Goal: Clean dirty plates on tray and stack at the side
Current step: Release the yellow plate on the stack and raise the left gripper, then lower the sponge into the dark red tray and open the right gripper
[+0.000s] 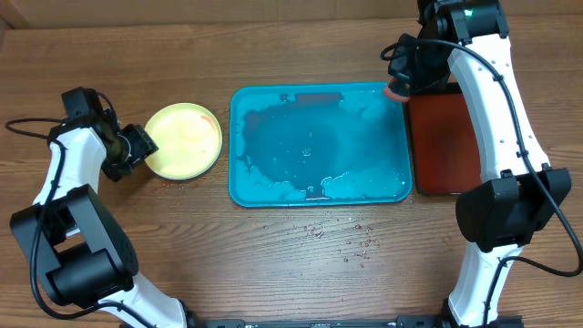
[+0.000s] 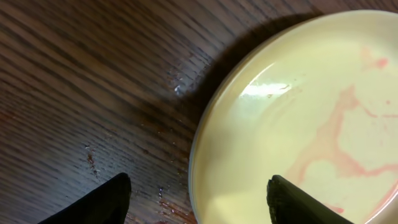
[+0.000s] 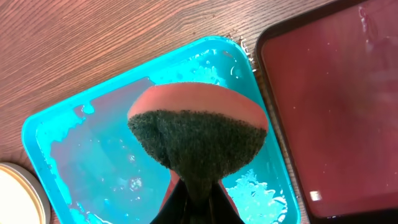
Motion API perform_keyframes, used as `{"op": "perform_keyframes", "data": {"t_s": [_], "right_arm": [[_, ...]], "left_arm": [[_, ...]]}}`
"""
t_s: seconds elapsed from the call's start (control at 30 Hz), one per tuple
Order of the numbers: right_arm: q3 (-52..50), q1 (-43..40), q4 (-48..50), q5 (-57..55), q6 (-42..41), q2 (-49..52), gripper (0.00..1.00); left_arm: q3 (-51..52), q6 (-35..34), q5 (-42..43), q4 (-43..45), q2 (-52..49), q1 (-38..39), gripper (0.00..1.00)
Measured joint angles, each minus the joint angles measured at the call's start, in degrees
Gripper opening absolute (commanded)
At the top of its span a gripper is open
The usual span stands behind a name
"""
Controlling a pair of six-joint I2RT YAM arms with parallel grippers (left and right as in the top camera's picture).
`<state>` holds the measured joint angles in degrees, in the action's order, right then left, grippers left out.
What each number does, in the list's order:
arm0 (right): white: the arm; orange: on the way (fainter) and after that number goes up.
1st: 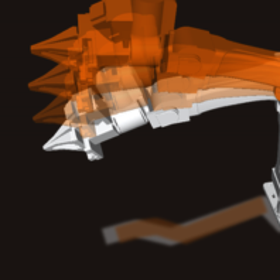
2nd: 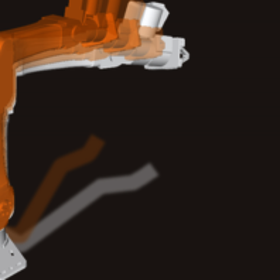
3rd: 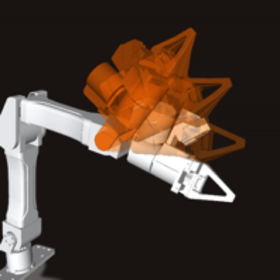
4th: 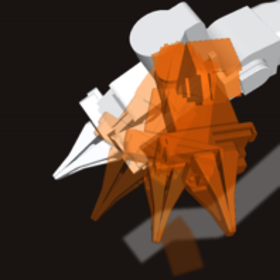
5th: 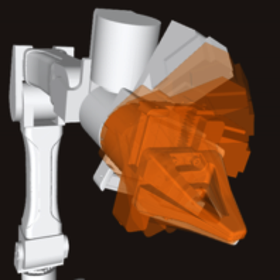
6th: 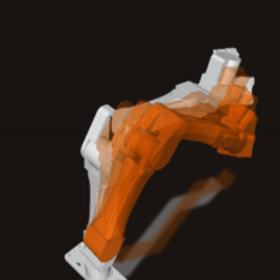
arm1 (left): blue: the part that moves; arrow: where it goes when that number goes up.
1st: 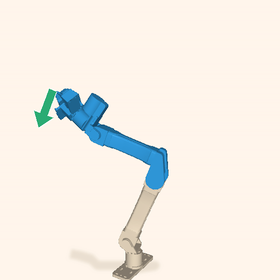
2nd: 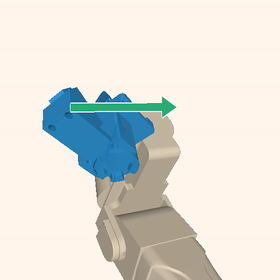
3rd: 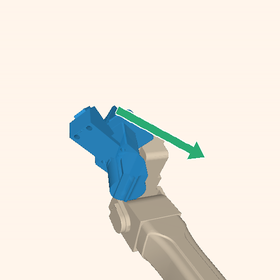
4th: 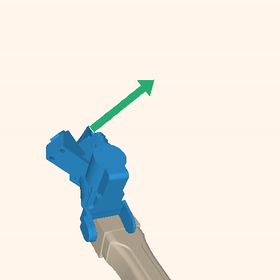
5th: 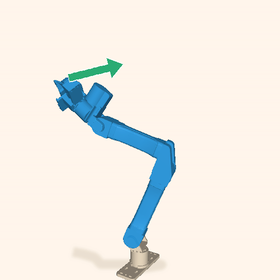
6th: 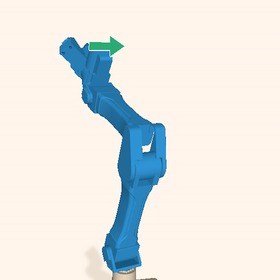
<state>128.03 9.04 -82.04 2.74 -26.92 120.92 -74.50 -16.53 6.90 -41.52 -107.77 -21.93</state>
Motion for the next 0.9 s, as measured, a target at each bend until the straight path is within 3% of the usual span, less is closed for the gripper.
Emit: {"op": "perform_keyframes", "data": {"t_s": [0.2, 0.37, 0.5, 0.77, 0.9], "right_arm": [[0.0, -0.1, -0.9, 0.0, 0.9, 0.0, 0.04], [0.0, -1.6, -3.3, 0.0, 1.4, 0.0, 0.04], [0.0, -5.3, -5.1, -0.2, 3.2, 0.0, 0.04], [-4.8, -12.4, -6.3, -3.7, 9.3, 0.0, 0.04], [-12.2, -14.8, -1.5, -4.7, 12.7, 0.0, 0.04]], "left_arm": [[-1.1, 0.9, 0.0, -2.1, 0.1, 3.8, 0.85], [-8.7, 2.8, -0.2, -6.3, 0.9, 9.9, 0.89], [-13.7, 3.5, -0.2, -6.7, 2.4, 15.7, 0.97], [-14.2, 4.6, -0.2, -4.1, 3.0, 26.8, 1.0], [-14.2, 4.7, -0.4, -1.5, 3.0, 29.5, 1.0]]}}
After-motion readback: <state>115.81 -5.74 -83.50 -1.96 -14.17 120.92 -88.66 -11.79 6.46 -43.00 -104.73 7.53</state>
